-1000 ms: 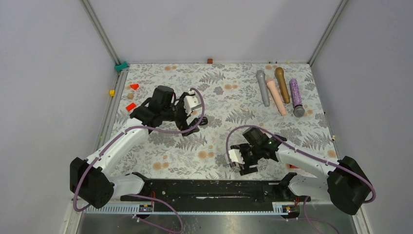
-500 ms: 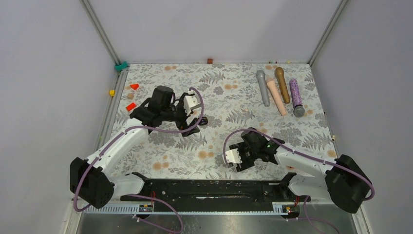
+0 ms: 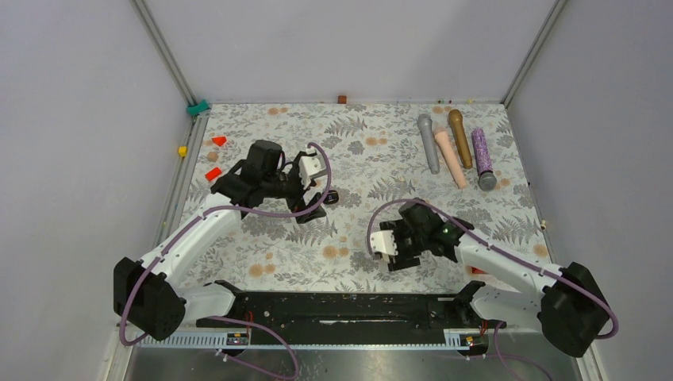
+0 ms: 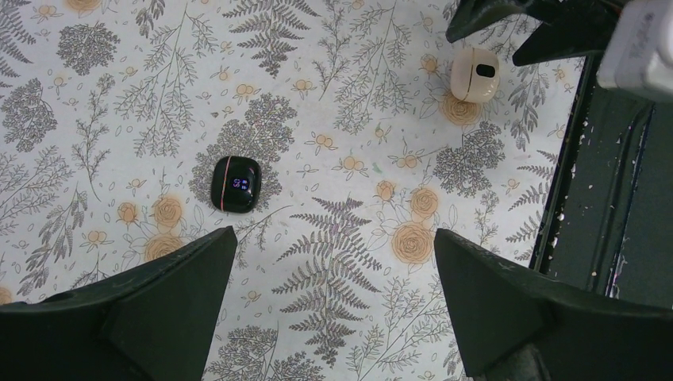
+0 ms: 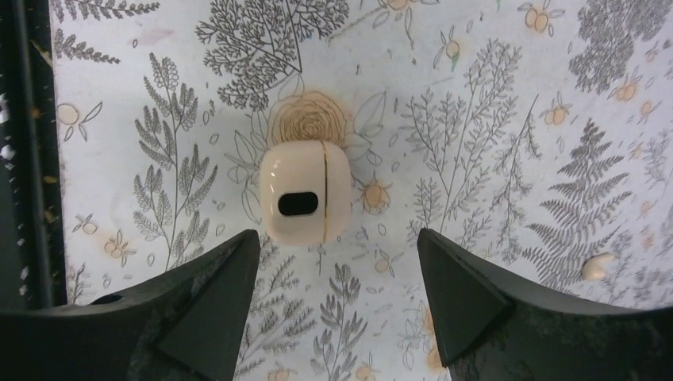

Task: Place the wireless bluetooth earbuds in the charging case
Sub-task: Pick up the charging case at the center of the board.

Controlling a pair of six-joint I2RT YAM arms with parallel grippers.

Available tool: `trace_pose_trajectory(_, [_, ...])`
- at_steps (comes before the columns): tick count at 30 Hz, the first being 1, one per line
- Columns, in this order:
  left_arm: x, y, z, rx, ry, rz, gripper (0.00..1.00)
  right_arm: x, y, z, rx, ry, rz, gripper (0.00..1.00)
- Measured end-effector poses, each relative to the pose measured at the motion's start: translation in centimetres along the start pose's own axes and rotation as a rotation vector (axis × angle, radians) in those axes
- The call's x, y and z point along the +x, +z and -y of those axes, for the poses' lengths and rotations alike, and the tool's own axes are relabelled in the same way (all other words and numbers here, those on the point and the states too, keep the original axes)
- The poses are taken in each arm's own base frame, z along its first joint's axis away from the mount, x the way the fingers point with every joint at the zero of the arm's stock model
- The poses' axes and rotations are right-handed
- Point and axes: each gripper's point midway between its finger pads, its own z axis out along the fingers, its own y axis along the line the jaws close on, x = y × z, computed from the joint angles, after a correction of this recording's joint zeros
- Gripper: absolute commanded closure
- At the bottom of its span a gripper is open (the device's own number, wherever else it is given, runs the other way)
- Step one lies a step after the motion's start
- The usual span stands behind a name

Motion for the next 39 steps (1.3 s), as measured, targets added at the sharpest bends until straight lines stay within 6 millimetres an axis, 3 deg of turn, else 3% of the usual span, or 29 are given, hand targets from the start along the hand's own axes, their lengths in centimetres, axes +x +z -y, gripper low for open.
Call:
trace_pose_trajectory(3, [-0.1,0.0,0.1,0.006,-0.001,0.004,0.02,-0.1,-1.1,0.9,-0.062,0.092,-0.004,0.23])
trace_pose_trajectory(7, [-0.1,0.0,0.2,0.009,-0.001,0.006,0.01,-1.7,-2.6,4.2,-0.141,0.207,0.027,0.28])
trace_pose_trajectory(10, [-0.1,0.0,0.2,0.01,-0.002,0.006,0.01,-2.5,-2.7,5.6,-0.214,0.259,0.041,0.3])
trace_pose_trajectory(22, [-0.1,0.0,0.4,0.02,-0.003,0.009,0.01,0.4,0.1,0.6,-0.461,0.376,-0.071,0.36])
trace_pose_trajectory(36, [-0.1,0.0,0.5,0.024,-0.003,0.011,0.01,1.4,2.4,-0.9,-0.475,0.385,-0.153,0.38])
trace_pose_trajectory(39, [-0.1,0.0,0.5,0.023,-0.002,0.011,0.01,1.5,2.8,-1.0,-0.468,0.361,-0.184,0.52])
